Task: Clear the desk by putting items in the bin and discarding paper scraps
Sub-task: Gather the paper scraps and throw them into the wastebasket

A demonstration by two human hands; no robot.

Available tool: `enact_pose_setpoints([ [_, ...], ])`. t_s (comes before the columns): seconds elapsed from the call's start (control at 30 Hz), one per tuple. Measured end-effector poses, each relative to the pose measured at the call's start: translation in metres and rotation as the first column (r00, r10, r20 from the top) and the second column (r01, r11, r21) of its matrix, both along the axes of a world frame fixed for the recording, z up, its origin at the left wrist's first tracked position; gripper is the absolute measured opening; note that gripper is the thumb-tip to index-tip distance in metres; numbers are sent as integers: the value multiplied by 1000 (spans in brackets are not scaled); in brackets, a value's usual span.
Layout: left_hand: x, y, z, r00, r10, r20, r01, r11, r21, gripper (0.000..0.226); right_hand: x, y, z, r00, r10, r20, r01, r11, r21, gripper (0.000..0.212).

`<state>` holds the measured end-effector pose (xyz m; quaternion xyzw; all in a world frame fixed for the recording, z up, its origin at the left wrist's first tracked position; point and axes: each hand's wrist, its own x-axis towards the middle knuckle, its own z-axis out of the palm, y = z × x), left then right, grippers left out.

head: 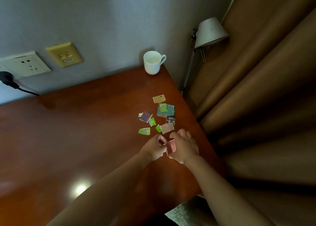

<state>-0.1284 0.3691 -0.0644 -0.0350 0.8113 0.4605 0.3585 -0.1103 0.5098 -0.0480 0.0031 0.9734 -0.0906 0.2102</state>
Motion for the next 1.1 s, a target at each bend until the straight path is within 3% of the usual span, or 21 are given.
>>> enact_pose_setpoints([
  [0.23, -2, 2, 5, 998, 58, 20, -59, 996, 62, 18, 3, -5, 0, 990, 98, -106, -95, 995, 30, 26],
  [0.33, -6, -3, 7, 998, 63, 0, -63, 996, 67, 20, 1, -8, 4, 993, -23, -113, 17, 998, -54, 15],
  [0.53, -24, -19, 4, 977, 187, -103, -187, 982, 12, 11, -19, -9, 11, 955, -278, -104, 256, 949, -182, 25],
  [0.6, -31, -21, 2, 968, 158, -193, -171, 984, -54, 13, -26, -9, 12, 922, -380, -70, 345, 891, -295, 25],
  [0.7, -40, -20, 2, 958, 53, -283, -109, 977, -186, 26, -36, -8, 11, 849, -527, 34, 468, 722, -509, 19],
  [0.87, -50, -12, 2, 915, -109, -389, -38, 936, -351, 34, -44, -6, 8, 781, -590, 203, 560, 519, -646, 15],
  [0.97, -54, -9, -1, 891, -171, -419, -29, 902, -430, 31, -47, -6, 8, 825, -524, 211, 519, 553, -653, 27],
  [1.1, -56, -7, 0, 880, -222, -420, -16, 869, -494, 24, -51, -2, 0, 927, -363, 96, 366, 820, -439, 31],
])
